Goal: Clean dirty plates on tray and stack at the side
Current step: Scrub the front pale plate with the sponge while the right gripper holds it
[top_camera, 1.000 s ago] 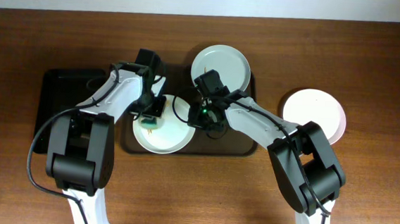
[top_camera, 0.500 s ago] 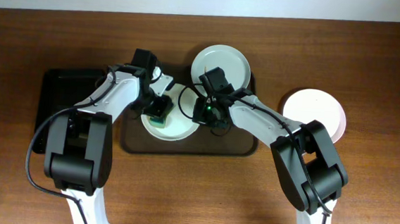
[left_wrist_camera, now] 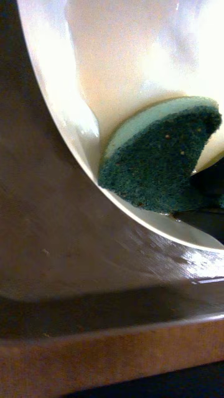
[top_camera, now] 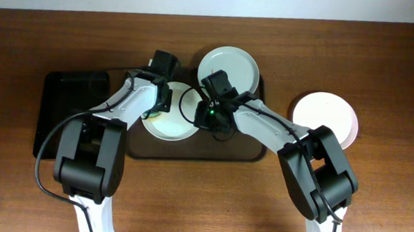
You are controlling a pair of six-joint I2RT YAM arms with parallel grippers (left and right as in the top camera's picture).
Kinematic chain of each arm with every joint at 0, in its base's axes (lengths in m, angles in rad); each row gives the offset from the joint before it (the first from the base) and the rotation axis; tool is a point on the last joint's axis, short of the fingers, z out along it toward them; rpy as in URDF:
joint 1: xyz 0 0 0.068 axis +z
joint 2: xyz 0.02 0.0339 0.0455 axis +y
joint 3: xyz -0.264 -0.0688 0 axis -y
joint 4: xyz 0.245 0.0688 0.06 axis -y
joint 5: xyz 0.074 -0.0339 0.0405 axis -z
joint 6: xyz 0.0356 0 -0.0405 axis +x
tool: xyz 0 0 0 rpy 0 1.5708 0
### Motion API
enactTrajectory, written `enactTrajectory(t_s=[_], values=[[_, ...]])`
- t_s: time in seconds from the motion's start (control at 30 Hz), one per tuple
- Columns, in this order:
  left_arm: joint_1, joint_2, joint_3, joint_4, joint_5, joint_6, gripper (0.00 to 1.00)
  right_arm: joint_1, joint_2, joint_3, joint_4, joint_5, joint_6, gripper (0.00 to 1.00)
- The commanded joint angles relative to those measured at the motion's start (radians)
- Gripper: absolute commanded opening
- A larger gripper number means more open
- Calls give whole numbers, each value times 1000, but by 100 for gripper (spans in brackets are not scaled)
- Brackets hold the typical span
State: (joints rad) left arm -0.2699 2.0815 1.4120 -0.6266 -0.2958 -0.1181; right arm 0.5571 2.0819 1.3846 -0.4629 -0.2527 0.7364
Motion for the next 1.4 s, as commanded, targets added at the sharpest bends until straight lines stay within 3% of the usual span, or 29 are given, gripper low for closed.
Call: enactTrajectory(t_s=[0.0, 0.17, 0.27, 0.33, 0.43, 0.5, 0.63, 0.73, 0.9, 1.13, 1.27, 1.37], values=[[-31, 50, -24, 20, 274, 269, 1, -1, 8, 5, -11, -2, -21, 4], [-48, 50, 34, -18, 562, 356, 1, -1, 8, 5, -11, -2, -21, 4], [-45, 50, 51, 11, 548, 355, 0, -1, 8, 5, -11, -2, -21, 4], [-39, 50, 51, 42, 452, 314, 1, -1, 8, 5, -11, -2, -22, 4], [-30, 50, 51, 69, 184, 208, 1, -1, 8, 5, -11, -2, -22, 4], [-25, 50, 51, 65, 99, 208, 0, -1, 8, 5, -11, -2, -22, 4], [-21, 50, 51, -33, -129, 83, 1, -1, 8, 5, -12, -2, -22, 4], [-22, 50, 51, -140, -127, 84, 1, -1, 8, 5, -11, -2, -22, 4], [-21, 50, 51, -294, 80, 172, 1, -1, 8, 5, -11, -3, -22, 4], [-8, 50, 51, -395, 550, 498, 0, -1, 8, 5, -11, -6, -22, 4], [-8, 50, 51, -335, 570, 502, 1, -1, 8, 5, -11, -6, -22, 4], [-1, 50, 51, -192, 562, 441, 0, -1, 8, 5, -11, -6, -22, 4]])
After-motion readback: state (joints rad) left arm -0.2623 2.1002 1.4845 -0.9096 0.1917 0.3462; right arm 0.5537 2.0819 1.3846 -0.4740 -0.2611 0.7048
